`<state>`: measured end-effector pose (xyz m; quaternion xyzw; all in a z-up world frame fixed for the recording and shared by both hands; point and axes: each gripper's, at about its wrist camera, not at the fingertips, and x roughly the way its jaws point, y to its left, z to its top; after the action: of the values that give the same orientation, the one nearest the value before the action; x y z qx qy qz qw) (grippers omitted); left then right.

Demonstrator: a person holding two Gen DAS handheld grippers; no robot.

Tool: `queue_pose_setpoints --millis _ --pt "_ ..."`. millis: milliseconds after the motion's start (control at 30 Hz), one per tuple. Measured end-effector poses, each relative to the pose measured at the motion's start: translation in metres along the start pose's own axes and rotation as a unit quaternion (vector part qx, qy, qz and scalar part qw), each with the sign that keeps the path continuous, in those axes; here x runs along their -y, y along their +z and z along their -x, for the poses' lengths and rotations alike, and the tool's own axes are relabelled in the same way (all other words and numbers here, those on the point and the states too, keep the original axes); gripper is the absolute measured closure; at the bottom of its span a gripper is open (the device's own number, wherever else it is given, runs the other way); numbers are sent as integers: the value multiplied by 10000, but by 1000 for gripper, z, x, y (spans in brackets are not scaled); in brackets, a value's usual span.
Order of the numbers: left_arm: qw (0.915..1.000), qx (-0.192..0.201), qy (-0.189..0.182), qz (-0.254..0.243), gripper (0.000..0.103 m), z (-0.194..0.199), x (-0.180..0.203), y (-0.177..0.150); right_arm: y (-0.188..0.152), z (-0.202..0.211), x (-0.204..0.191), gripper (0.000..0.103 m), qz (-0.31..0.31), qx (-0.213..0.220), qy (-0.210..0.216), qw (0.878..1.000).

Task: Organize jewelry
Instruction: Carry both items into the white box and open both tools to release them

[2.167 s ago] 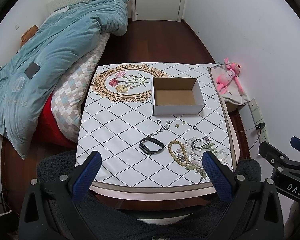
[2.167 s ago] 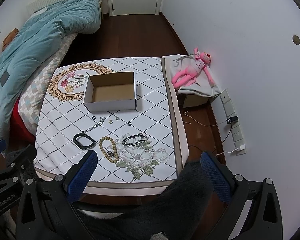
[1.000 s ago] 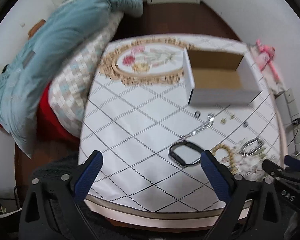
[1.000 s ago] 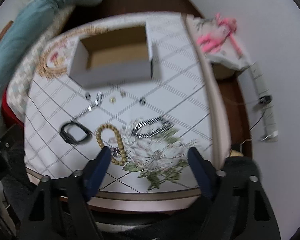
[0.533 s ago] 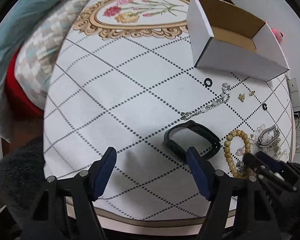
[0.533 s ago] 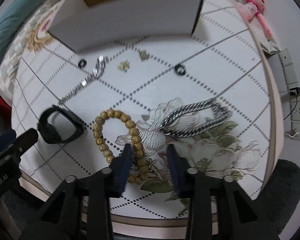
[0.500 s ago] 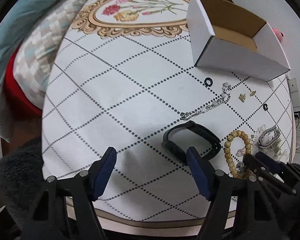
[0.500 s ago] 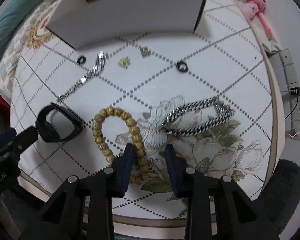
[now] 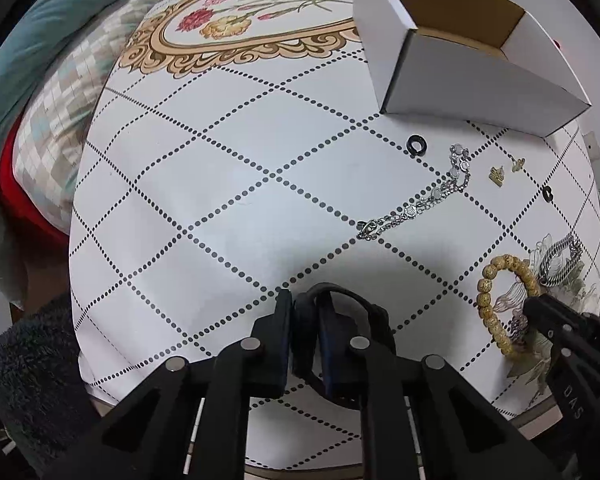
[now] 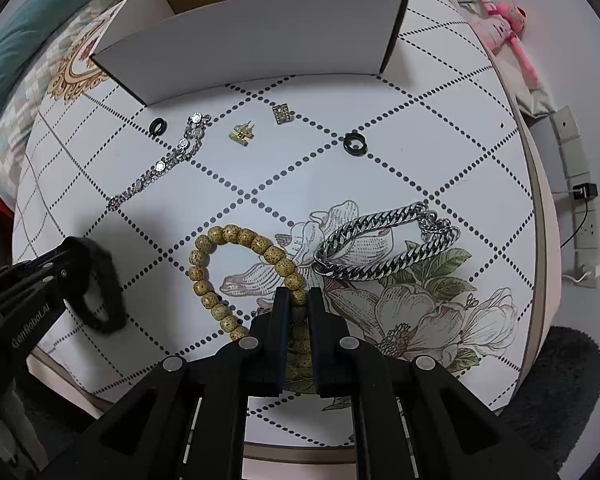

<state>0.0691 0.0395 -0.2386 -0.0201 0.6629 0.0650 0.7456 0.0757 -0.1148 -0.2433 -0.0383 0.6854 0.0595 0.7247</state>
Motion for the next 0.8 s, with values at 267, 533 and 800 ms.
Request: queue_pose_setpoints --millis 267,533,800 --pt "9998 186 55 -13 93 -4 6 0 10 -3 -7 93 118 -53 -140 9998" --pt "9994 312 -158 -42 93 25 1 -2 2 7 -2 94 -176 -36 389 9991" --pt "9968 717 -355 -47 93 73 7 7 -2 53 -1 94 -151 293 915 9953"
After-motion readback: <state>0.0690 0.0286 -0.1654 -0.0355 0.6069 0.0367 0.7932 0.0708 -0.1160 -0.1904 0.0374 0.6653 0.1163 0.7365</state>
